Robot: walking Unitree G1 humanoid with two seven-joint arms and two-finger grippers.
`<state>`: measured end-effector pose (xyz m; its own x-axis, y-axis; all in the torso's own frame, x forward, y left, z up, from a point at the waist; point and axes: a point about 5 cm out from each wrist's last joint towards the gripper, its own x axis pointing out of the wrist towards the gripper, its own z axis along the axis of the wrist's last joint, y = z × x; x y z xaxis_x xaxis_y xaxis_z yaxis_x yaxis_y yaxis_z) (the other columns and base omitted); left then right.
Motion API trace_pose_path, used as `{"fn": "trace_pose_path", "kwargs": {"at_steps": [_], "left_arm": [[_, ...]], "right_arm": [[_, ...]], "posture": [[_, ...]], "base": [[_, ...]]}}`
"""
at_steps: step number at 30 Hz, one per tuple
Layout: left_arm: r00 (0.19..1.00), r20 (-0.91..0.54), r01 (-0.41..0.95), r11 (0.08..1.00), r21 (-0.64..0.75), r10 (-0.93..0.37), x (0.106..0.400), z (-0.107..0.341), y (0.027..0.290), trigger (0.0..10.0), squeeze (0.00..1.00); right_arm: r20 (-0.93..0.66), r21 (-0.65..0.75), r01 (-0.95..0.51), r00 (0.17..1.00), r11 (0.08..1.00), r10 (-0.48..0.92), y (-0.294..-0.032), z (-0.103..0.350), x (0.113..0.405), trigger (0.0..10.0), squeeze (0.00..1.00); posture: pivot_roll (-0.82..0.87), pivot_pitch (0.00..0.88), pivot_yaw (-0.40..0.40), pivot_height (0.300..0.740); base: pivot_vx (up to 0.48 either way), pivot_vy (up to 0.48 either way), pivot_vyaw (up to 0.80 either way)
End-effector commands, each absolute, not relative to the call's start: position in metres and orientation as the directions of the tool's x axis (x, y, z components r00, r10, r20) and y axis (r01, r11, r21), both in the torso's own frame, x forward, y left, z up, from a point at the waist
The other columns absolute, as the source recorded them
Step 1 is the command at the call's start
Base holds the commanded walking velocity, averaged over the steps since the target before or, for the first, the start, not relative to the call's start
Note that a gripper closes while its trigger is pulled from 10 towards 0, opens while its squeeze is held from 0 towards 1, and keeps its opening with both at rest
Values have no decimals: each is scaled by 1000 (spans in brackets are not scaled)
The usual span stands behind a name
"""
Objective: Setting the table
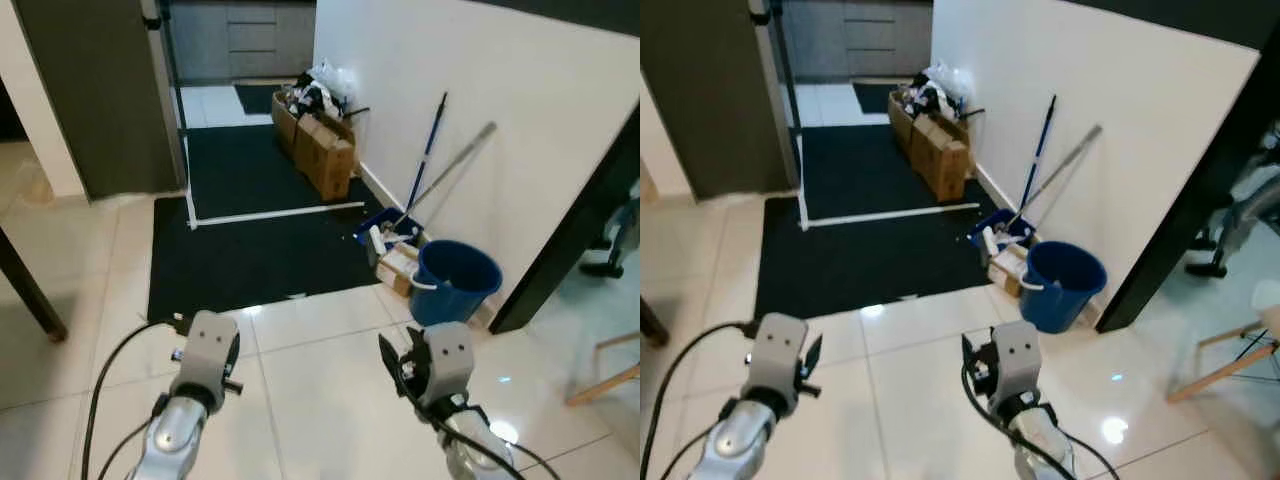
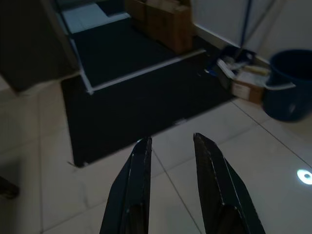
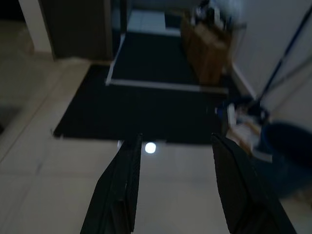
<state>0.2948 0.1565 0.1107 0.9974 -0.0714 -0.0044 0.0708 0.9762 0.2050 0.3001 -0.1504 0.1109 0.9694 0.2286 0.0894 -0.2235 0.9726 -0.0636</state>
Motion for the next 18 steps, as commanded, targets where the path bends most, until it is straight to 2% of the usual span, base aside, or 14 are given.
{"fn": "trace_pose_path", "kwargs": {"at_steps": [1,8,18], "left_arm": [[999,-28,45,975,215,-40,290,106,164,10000,0],[998,-40,57,974,219,-50,288,104,163,10000,0],[995,-49,95,973,208,-87,290,104,153,10000,0]], "right_arm": [[74,-39,-246,966,968,249,-142,104,299,10000,0],[82,-38,-256,963,966,258,-137,106,299,10000,0],[81,-40,-224,971,974,226,-146,101,289,10000,0]], "posture": [[141,57,-27,740],[119,69,-8,740],[80,76,8,740]], "base": [[450,0,0],[450,0,0],[449,0,0]]}}
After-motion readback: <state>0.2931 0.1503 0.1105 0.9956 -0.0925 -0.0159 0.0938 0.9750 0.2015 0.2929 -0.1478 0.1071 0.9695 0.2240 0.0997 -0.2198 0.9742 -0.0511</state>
